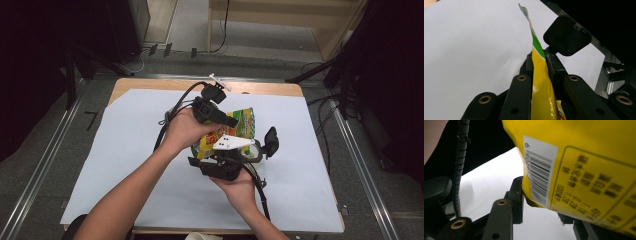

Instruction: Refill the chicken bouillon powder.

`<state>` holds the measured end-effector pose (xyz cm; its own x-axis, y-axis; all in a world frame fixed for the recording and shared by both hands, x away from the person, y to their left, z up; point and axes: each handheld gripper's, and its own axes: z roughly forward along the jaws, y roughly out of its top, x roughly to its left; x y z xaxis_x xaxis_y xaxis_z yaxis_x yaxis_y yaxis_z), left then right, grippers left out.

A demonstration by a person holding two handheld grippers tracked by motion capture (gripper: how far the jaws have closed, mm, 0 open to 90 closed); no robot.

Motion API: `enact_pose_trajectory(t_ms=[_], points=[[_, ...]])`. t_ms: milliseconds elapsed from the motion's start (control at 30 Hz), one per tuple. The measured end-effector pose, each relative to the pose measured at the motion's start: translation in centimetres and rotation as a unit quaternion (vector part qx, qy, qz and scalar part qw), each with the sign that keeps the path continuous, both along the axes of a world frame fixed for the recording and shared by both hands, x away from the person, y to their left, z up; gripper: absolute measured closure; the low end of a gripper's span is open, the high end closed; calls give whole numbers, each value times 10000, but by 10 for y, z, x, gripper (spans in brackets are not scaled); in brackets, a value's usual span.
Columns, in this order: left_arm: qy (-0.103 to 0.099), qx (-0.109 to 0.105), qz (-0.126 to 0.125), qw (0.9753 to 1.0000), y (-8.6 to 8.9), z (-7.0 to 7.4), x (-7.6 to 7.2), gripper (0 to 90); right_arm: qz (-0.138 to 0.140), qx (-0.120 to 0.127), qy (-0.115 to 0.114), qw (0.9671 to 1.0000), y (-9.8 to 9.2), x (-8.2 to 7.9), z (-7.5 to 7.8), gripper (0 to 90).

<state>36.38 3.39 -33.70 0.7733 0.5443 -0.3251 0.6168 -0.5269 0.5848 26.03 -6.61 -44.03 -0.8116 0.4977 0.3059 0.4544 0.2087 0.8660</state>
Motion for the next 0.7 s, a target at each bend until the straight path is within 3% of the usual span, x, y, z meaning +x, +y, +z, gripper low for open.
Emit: enact_pose_trajectory(t_ms=[700], points=[[-115,3,198,9997,10,2,4,824,97,-49,-30,9999,7,9,1,637]])
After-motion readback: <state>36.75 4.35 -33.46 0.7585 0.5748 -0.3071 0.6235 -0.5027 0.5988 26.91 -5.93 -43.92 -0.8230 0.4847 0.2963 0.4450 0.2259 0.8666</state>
